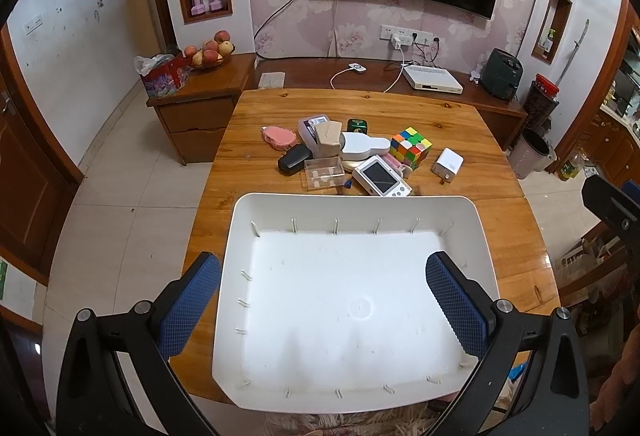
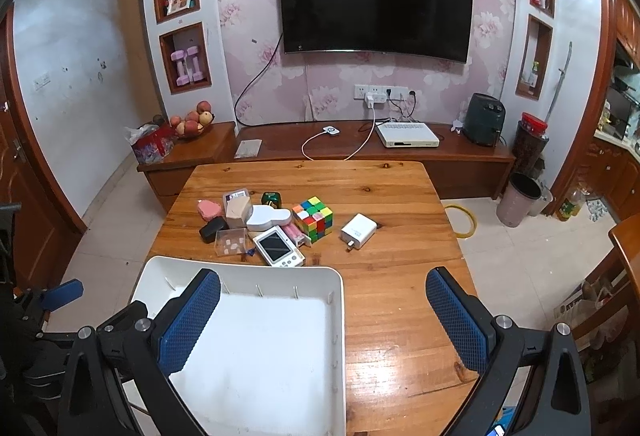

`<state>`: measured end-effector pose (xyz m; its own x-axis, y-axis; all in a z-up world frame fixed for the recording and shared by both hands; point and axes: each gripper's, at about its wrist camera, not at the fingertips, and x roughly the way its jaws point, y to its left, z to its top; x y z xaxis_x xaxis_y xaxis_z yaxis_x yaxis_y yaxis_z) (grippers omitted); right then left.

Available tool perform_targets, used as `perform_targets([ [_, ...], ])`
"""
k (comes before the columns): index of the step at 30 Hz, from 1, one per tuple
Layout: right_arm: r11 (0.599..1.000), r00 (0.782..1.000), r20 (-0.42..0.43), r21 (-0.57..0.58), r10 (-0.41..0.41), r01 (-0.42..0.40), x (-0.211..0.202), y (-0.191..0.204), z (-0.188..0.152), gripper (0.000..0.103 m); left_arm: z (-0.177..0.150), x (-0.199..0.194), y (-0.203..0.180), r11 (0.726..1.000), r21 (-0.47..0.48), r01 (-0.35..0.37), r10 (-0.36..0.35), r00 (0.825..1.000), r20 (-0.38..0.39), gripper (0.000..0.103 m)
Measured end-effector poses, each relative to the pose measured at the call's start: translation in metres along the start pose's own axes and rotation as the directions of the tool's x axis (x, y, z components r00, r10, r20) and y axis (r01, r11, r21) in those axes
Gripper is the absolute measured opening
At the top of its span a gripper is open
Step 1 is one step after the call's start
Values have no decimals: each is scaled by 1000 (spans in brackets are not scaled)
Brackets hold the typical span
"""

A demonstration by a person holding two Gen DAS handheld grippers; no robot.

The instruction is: Organize rigid objects

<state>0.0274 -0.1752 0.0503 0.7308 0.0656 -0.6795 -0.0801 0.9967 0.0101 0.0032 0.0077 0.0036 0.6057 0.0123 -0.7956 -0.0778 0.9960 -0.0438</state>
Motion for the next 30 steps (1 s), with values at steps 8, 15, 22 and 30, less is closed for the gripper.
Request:
perform_targets([
  [8,1000,1000,18,-14,10,-10,-4,3,6,103,10,6,-1,1000,4,-12,12,1000,2,102],
  [15,1000,1000,24,-24,15,-14,-6,5,5,103,10,6,-1,1000,5,-11,11,1000,3,102],
  [22,999,1000,19,-28,16,-16,-4,6,4,103,13,8,-1,1000,12,-14,14,1000,9,102],
  [30,999,1000,17,-31,17,-16,-4,6,4,103,20,4,-5,1000,13,-25,25,999,20,102],
])
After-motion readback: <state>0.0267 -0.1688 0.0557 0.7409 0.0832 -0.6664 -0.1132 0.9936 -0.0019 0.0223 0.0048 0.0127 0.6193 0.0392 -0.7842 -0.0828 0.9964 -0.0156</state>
